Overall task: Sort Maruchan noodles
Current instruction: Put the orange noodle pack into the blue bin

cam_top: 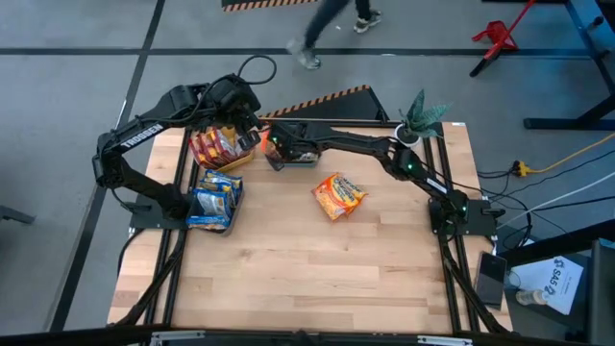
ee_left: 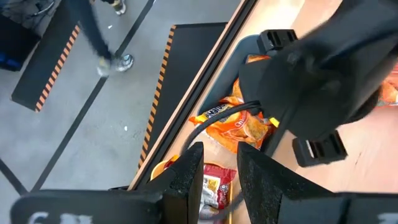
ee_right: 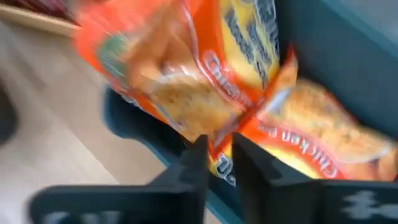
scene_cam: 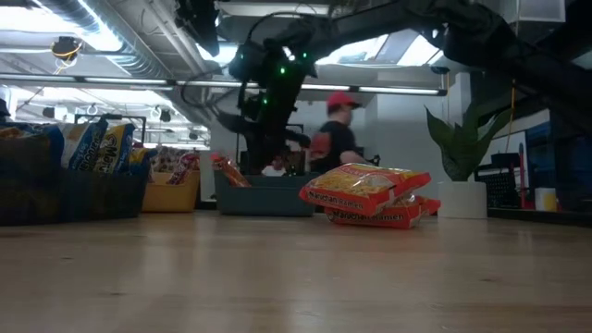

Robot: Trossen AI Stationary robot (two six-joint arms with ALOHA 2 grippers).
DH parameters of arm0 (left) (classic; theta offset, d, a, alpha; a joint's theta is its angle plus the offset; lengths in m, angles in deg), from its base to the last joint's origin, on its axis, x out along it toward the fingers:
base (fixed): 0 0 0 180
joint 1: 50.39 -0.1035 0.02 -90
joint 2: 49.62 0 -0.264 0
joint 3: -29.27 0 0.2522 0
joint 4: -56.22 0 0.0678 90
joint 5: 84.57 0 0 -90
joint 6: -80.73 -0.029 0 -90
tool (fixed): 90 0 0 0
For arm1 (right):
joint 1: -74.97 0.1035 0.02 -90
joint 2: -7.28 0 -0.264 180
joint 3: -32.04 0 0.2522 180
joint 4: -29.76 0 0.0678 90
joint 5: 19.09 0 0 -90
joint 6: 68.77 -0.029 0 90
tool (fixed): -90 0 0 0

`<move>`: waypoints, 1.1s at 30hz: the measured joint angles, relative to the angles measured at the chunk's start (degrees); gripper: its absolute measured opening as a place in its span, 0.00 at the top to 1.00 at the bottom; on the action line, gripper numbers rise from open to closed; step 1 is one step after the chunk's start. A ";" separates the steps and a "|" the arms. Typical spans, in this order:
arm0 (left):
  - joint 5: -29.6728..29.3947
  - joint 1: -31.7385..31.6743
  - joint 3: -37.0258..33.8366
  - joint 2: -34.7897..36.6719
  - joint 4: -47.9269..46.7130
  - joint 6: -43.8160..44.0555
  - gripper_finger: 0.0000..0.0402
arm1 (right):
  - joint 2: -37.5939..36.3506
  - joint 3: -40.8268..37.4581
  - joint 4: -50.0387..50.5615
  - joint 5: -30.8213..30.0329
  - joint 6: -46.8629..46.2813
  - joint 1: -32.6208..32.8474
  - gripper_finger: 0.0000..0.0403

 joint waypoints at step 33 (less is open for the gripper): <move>0.18 -0.39 0.00 0.00 0.16 -3.77 0.77 | 2.17 -6.89 -2.60 -5.93 -8.16 -0.44 0.97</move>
